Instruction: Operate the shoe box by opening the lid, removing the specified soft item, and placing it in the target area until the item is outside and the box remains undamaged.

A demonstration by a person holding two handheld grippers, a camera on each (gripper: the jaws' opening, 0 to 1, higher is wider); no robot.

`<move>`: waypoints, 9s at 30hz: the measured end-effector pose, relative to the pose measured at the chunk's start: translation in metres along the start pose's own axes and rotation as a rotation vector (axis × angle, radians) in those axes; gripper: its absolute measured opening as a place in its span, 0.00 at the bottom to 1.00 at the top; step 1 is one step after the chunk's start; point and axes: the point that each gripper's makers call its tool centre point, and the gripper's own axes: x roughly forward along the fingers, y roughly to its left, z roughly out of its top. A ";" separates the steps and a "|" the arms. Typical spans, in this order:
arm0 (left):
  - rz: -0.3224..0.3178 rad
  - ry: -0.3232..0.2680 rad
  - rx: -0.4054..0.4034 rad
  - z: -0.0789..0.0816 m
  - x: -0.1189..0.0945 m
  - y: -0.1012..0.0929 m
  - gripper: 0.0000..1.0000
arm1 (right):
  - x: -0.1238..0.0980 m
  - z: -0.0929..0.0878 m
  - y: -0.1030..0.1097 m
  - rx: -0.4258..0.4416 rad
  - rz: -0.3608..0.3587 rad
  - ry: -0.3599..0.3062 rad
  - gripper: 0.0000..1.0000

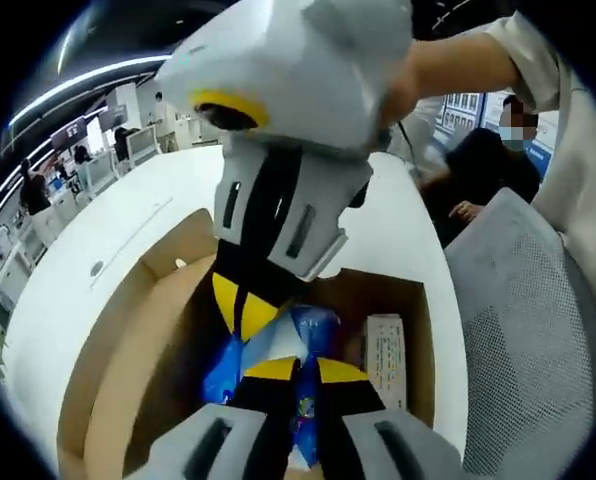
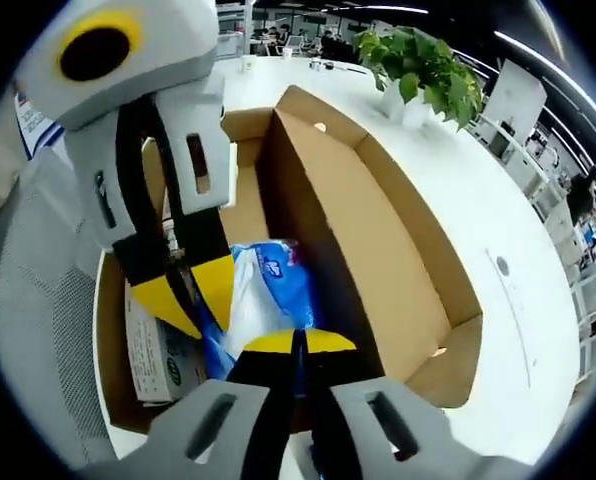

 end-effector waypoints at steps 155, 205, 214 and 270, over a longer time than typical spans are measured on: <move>-0.218 -0.146 -0.012 0.260 0.245 -0.033 0.00 | -0.195 -0.274 -0.180 0.256 -0.449 0.188 0.00; -0.094 -0.093 0.001 0.226 0.160 0.001 0.38 | -0.221 -0.252 -0.160 0.390 -0.430 0.109 0.35; -0.027 -0.106 -0.051 0.207 0.115 0.016 0.51 | -0.236 -0.235 -0.143 0.352 -0.420 0.093 0.45; 0.328 -0.326 -0.263 0.059 -0.144 0.031 1.00 | -0.189 -0.030 -0.046 0.159 -0.171 -0.177 0.85</move>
